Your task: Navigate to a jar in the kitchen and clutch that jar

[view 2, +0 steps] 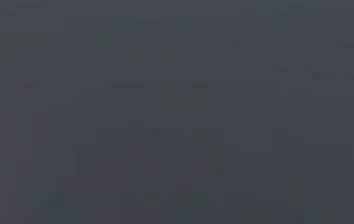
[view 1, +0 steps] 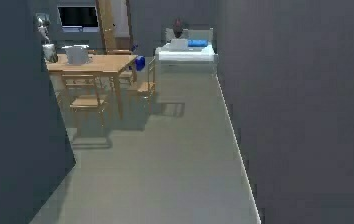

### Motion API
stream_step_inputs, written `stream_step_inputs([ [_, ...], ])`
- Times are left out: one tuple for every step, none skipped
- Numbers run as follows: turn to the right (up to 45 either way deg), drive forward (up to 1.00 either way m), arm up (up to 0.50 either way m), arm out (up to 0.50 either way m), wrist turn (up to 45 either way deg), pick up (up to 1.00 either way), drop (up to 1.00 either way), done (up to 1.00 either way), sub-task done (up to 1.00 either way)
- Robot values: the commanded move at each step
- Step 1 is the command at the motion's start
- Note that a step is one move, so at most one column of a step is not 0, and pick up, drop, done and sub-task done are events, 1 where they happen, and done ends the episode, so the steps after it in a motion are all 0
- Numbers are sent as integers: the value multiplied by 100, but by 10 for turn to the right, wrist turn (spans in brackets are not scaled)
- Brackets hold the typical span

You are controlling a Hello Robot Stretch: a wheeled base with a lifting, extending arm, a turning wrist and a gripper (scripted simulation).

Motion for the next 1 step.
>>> stream_step_inputs([
  [0, 100, 0, 0, 0, 0, 0, 0, 0],
])
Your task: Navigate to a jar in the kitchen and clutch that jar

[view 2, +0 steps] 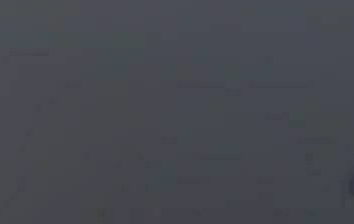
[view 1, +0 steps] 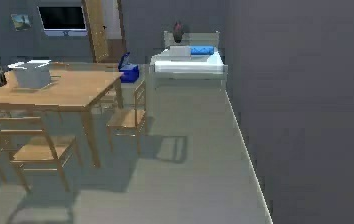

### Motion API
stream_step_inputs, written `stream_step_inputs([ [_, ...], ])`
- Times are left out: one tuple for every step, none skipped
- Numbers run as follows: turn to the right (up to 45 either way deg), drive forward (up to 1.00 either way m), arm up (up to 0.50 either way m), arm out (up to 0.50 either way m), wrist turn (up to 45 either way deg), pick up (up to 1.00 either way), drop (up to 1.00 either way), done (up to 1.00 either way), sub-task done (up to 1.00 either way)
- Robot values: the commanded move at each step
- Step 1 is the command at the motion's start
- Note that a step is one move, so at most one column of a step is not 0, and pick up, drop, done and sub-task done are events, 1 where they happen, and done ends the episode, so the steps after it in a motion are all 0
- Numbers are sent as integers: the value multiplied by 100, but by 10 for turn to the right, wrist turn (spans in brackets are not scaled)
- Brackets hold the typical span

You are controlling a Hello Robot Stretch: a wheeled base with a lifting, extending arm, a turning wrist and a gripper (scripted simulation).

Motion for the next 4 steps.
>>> stream_step_inputs([
  [0, 100, 0, 0, 0, 0, 0, 0, 0],
  [-30, 0, 0, 0, 0, 0, 0, 0, 0],
  [0, 100, 0, 0, 0, 0, 0, 0, 0],
  [-60, 0, 0, 0, 0, 0, 0, 0, 0],
])
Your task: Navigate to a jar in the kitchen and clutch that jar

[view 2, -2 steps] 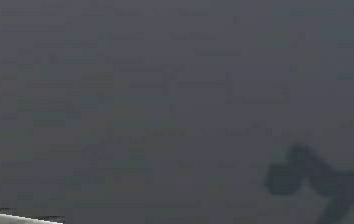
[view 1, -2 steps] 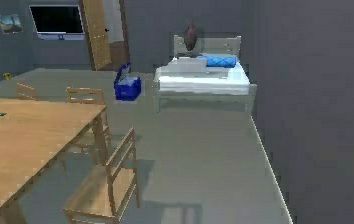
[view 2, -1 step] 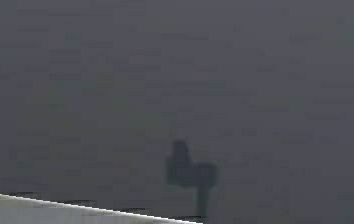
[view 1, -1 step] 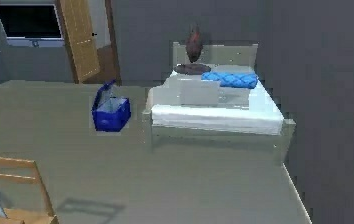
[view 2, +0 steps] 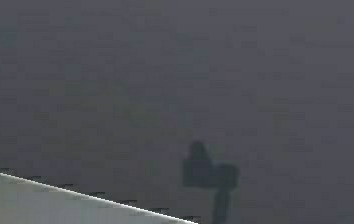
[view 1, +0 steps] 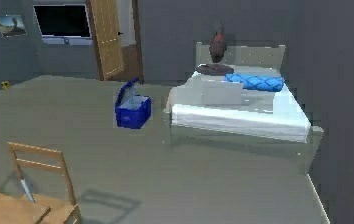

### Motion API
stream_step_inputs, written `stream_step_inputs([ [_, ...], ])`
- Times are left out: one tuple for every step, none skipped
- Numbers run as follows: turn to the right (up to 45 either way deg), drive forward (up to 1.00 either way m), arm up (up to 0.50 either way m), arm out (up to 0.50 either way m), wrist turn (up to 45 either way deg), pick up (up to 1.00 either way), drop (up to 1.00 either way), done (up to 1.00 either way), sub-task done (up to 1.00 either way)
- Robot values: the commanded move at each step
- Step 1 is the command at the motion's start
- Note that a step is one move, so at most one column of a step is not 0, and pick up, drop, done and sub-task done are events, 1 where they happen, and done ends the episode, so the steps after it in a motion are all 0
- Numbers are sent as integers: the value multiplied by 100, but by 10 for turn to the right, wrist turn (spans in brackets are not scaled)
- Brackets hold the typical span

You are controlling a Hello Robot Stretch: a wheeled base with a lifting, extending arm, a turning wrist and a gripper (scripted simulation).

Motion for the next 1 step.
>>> stream_step_inputs([
  [0, 20, 0, 0, 0, 0, 0, 0, 0],
])
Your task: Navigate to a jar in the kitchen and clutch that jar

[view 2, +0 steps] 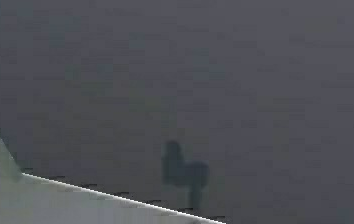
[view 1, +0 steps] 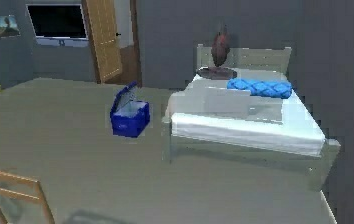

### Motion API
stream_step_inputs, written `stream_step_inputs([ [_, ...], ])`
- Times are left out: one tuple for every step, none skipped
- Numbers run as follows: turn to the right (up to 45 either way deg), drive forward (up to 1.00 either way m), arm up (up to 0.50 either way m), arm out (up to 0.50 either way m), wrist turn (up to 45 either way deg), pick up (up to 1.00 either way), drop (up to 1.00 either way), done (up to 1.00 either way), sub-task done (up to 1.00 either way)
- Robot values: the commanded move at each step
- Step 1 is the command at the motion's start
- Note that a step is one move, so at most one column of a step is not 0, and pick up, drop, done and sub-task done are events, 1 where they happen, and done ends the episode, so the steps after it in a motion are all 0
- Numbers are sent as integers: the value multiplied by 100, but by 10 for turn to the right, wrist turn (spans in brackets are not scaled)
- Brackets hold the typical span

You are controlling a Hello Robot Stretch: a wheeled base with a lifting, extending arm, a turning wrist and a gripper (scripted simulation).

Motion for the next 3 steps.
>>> stream_step_inputs([
  [-150, 0, 0, 0, 0, 0, 0, 0, 0],
  [0, 100, 0, 0, 0, 0, 0, 0, 0],
  [-360, 0, 0, 0, 0, 0, 0, 0, 0],
])
